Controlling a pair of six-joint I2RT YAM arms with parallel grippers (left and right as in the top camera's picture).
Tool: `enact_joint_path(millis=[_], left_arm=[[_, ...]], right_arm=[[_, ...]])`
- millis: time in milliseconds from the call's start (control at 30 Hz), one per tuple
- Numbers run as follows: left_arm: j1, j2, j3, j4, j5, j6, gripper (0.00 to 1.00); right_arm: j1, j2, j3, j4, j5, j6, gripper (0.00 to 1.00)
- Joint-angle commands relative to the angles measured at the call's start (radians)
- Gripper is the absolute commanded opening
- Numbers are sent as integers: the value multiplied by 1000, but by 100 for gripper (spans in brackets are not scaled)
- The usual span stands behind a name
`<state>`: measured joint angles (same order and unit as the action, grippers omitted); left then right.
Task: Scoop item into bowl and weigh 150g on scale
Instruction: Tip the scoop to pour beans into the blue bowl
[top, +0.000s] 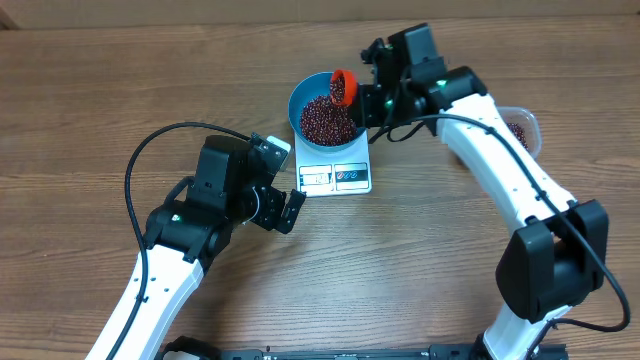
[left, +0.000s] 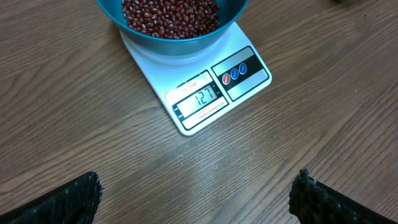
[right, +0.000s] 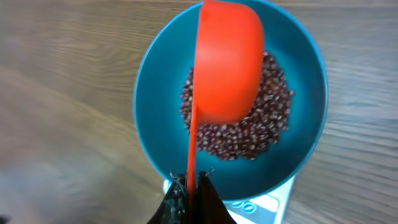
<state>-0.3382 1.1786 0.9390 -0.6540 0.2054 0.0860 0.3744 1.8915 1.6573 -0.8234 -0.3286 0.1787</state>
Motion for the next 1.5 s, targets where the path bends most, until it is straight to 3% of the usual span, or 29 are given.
enact_joint_path(millis=[0,500,1467], left_arm=[[4,0,-6,3,-3,23,100],[4,0,-6,3,-3,23,100],[4,0,-6,3,-3,23,100]], right_arm=[[55,-19,40,-5,216,-27,4],[178,-19,40,-13,530,-57,4],[233,-19,40,-24,608,-214,4]])
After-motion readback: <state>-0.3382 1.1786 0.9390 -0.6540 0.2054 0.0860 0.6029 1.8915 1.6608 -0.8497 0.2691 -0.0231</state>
